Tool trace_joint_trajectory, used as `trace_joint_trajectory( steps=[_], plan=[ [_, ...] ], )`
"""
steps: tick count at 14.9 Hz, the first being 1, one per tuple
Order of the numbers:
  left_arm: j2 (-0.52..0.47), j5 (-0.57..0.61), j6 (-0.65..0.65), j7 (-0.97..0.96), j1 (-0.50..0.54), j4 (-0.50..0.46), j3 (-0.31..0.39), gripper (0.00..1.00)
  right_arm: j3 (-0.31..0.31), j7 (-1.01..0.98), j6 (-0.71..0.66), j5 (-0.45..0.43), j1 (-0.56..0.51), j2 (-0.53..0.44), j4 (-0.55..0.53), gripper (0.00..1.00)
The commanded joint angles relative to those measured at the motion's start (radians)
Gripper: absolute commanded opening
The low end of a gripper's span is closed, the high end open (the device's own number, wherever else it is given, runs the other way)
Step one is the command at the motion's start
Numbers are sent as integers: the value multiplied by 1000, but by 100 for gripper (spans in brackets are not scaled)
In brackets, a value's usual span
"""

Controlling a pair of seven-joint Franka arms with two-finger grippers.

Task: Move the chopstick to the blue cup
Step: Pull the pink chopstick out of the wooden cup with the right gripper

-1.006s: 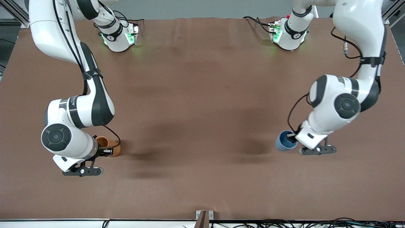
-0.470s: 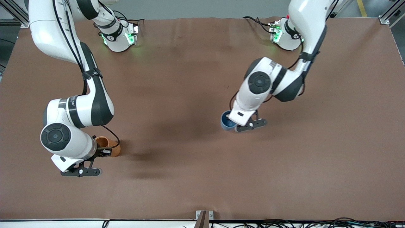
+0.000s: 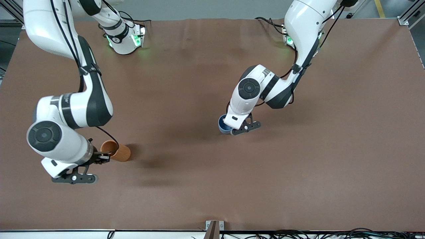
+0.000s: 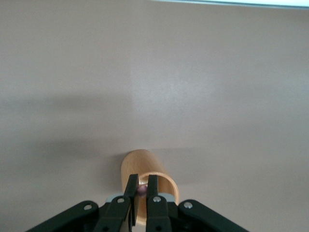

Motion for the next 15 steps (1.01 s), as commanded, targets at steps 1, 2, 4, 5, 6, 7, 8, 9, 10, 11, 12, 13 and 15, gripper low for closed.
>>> trace_joint_trajectory(
  steps=[1, 2, 4, 5, 6, 7, 8, 9, 10, 11, 12, 13, 15],
  plan=[
    [17, 15, 19, -19, -16, 23, 6, 3, 10, 16, -19, 0, -3, -202, -160, 2],
    [23, 15, 20, -21, -19, 23, 6, 5, 10, 16, -44, 3, 2, -251, -178, 2],
    [26, 15, 22, -21, -18, 23, 6, 30, 14, 16, -88, 9, 5, -356, -206, 2],
    [25, 16, 22, -21, -16, 23, 5, 50, 14, 16, -107, 9, 5, -406, -227, 2],
    [23, 16, 22, -19, -16, 23, 6, 74, 14, 16, -117, 12, 2, -463, -258, 2],
    [22, 16, 22, -18, -16, 23, 6, 95, 14, 15, -119, 15, 0, -524, -299, 2],
    [9, 16, 11, -18, -10, 23, 6, 100, 14, 15, -116, 24, -1, -590, -350, 2],
    [-27, 18, -9, -10, 5, 21, 6, 100, 13, 13, -114, 29, -1, -648, -399, 2],
    [-68, 21, -58, 0, 30, 23, 11, 100, 11, 12, -113, 30, -3, -704, -445, 2],
    [-117, 27, -111, 43, 66, 23, 11, 100, 10, 10, -111, 30, -4, -753, -489, 2],
    [-165, 27, -157, 119, 111, 23, 9, 100, 5, 7, -110, 30, -7, -793, -528, 2],
    [-211, 27, -199, 201, 161, 23, 6, 100, -4, 0, -113, 30, -10, -819, -549, 1],
    [-296, 26, -288, 383, 260, 23, 5, 100, -16, -8, -117, 30, -13, -835, -568, 0]
  ],
)
